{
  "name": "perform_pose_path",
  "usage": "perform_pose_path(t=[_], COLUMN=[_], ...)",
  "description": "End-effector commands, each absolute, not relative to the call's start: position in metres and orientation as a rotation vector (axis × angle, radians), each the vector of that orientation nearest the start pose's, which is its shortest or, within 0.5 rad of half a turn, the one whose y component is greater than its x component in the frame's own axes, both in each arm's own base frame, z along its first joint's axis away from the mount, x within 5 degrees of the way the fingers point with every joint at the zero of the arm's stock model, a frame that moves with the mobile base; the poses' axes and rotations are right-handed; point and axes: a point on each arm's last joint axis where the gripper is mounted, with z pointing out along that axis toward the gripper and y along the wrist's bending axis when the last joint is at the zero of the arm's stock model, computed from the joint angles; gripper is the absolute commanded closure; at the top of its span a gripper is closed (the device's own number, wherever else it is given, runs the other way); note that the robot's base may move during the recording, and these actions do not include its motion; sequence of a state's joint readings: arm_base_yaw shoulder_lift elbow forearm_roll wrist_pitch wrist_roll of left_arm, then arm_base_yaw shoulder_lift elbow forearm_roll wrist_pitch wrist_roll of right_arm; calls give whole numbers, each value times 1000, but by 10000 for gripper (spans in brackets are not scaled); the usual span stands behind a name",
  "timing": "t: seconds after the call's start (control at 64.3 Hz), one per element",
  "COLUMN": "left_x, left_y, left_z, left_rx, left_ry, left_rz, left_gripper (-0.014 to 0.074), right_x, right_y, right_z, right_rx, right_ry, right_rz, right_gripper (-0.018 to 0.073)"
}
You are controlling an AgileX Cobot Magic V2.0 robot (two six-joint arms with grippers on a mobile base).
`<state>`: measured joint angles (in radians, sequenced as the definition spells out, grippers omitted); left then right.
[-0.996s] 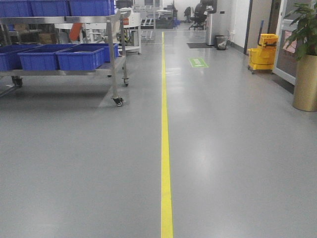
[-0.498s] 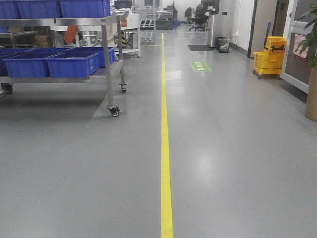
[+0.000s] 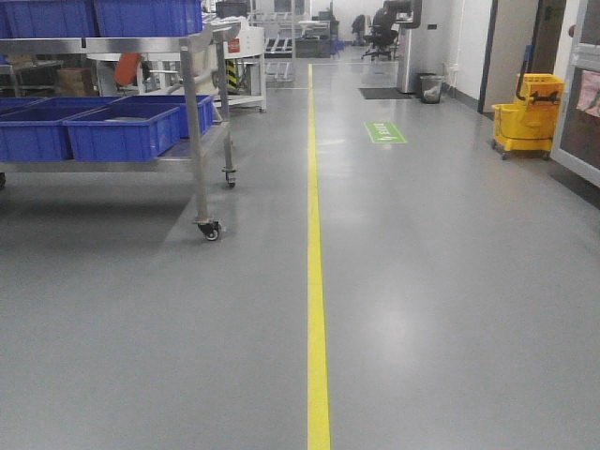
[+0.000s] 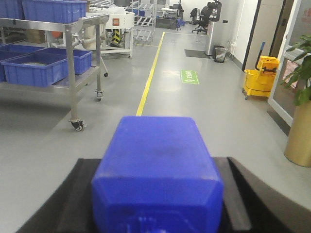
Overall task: Pick and sort blue part to right shelf
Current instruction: 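Drive along the yellow-lined aisle past the bin racks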
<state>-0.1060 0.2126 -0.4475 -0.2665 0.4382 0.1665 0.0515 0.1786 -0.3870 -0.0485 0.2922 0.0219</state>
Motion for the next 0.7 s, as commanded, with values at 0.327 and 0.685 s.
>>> perform_pose_path(t=[0.327, 0.685], left_x=[51, 51], left_y=[-14, -14], left_z=[328, 328], left_rx=[81, 81], left_ry=[1570, 1570], left_rz=[-237, -237], left_gripper=[209, 209], right_x=[52, 52], right_y=[1, 1], right_z=[323, 323], right_rx=[-53, -53], right_ry=[1450, 1450], right_rz=[-2, -2], right_gripper=[148, 148])
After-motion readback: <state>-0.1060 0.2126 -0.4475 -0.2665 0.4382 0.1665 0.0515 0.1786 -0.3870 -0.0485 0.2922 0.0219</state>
